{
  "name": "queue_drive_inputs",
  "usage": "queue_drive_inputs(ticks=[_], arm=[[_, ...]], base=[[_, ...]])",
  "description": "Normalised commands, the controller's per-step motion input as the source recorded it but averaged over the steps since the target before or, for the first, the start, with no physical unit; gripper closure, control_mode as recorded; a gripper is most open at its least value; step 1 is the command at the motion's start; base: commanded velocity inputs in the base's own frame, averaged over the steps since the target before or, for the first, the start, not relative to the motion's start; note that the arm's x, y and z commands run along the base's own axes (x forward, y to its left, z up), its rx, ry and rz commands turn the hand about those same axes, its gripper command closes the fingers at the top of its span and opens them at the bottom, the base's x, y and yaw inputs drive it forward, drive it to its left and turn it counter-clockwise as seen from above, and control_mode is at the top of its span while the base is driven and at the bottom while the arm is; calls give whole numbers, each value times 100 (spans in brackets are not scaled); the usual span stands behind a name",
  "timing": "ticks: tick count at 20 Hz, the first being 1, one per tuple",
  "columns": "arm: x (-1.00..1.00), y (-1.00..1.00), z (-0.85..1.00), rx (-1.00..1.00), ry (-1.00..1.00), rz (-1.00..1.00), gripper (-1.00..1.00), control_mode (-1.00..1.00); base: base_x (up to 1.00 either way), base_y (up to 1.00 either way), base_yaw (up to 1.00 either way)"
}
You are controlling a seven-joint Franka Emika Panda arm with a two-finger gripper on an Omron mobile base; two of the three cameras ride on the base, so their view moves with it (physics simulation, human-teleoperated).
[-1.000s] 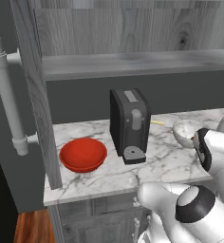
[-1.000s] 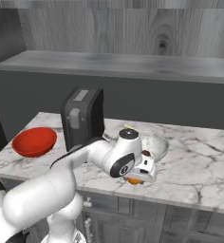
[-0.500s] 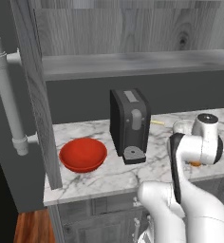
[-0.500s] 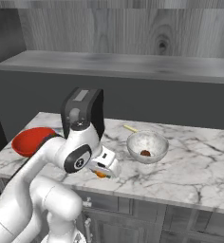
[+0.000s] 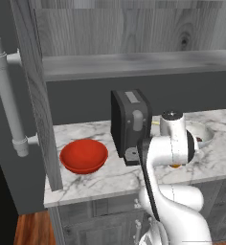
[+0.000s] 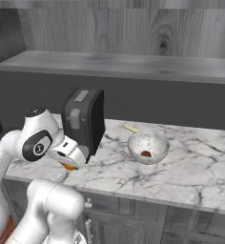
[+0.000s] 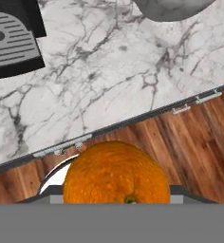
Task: Pick both bowls and place them on the counter. Then place the tangerine in one bowl and place the pear in the other bowl.
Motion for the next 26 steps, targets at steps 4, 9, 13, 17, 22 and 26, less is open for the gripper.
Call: queue_drive_inputs(ticks=[4,9,13,17,22,26], arm=[[0,97,20,-6,0,0,100,-100],[0,91,1,-1,0,7,100,-100],[5,89,0,0,0,11,100,-100],[35,81,1,0,0,11,100,-100],[61,63,4,0,2,9,100,-100],[56,45,0,1,4,9,100,-100]], base=[[0,0,0],[0,0,0],[0,0,0],[0,0,0],[0,0,0],[0,0,0]])
